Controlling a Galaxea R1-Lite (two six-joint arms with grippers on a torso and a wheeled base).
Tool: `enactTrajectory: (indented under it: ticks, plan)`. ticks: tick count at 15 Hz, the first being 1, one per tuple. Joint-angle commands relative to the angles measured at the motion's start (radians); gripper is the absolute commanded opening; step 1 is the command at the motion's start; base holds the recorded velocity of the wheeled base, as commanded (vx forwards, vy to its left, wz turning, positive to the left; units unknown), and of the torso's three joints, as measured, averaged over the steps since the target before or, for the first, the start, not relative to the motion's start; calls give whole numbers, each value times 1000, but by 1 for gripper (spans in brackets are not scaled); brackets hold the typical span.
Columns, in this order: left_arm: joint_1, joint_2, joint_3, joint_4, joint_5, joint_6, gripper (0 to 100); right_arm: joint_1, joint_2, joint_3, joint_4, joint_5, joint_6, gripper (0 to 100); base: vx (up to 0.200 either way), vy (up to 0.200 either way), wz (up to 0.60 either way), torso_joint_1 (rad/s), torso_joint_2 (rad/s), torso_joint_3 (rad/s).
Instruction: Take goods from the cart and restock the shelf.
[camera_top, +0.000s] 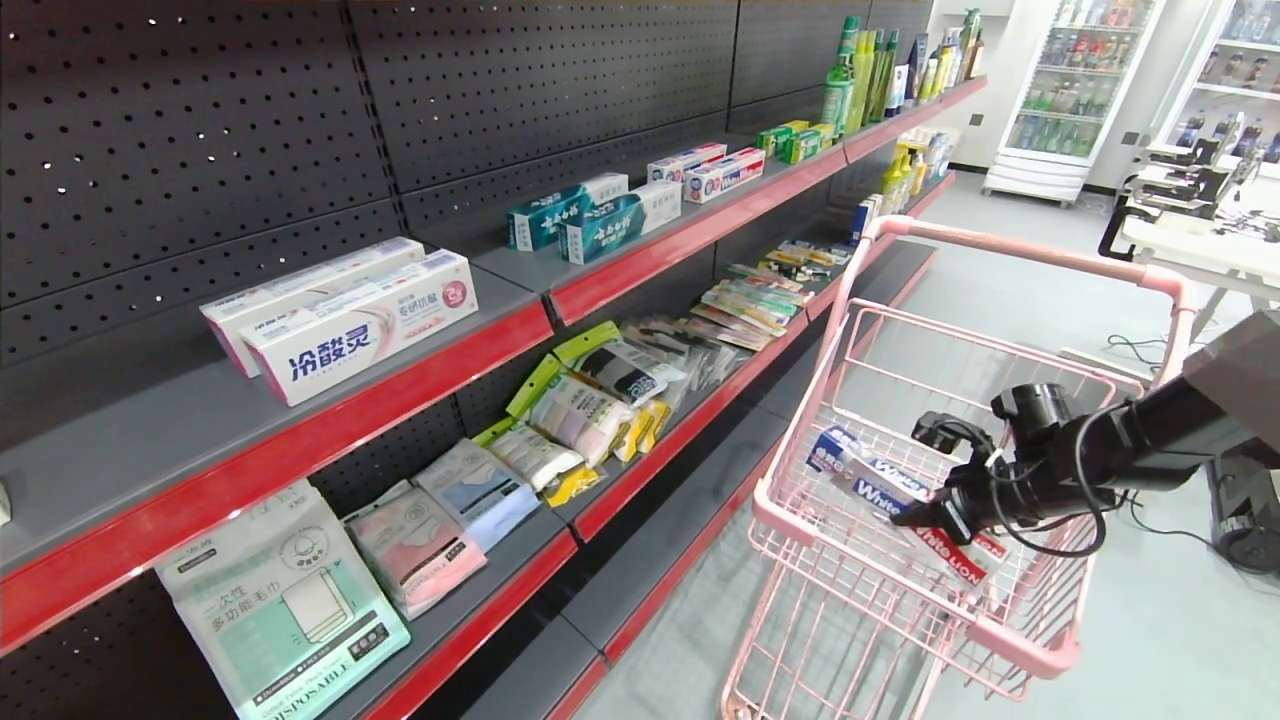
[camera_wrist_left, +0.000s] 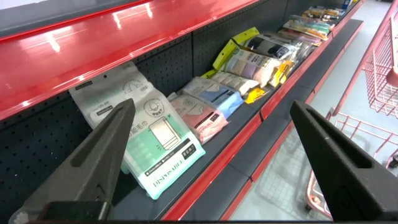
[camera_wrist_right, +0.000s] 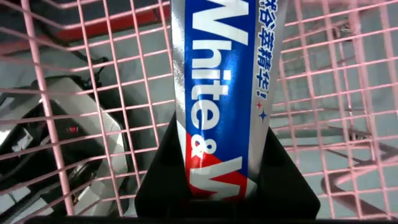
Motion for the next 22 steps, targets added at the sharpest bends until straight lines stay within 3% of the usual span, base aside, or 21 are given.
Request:
enactTrajectory:
  ticks: [1,6,11,14,16,22]
  plan:
    - [0,1,0,0,0,0,100,-17,-107,6,-2,-11,40,0,0,0,0,0,0,0]
    - [0,1,0,0,0,0,100,23,-297,53,-16,-137,250,0,0,0,0,0,0,0]
    - [0,1,0,0,0,0,100,127,-596,210,-16,-359,470,0,0,0,0,0,0,0]
    - [0,1,0,0,0,0,100,212,-774,322,-16,-534,537,0,0,0,0,0,0,0]
    - [0,1,0,0,0,1,100,218,-906,403,-12,-612,536,0,0,0,0,0,0,0]
    - [0,1,0,-1,0,0,100,161,-1251,584,-3,-588,533,0,0,0,0,0,0,0]
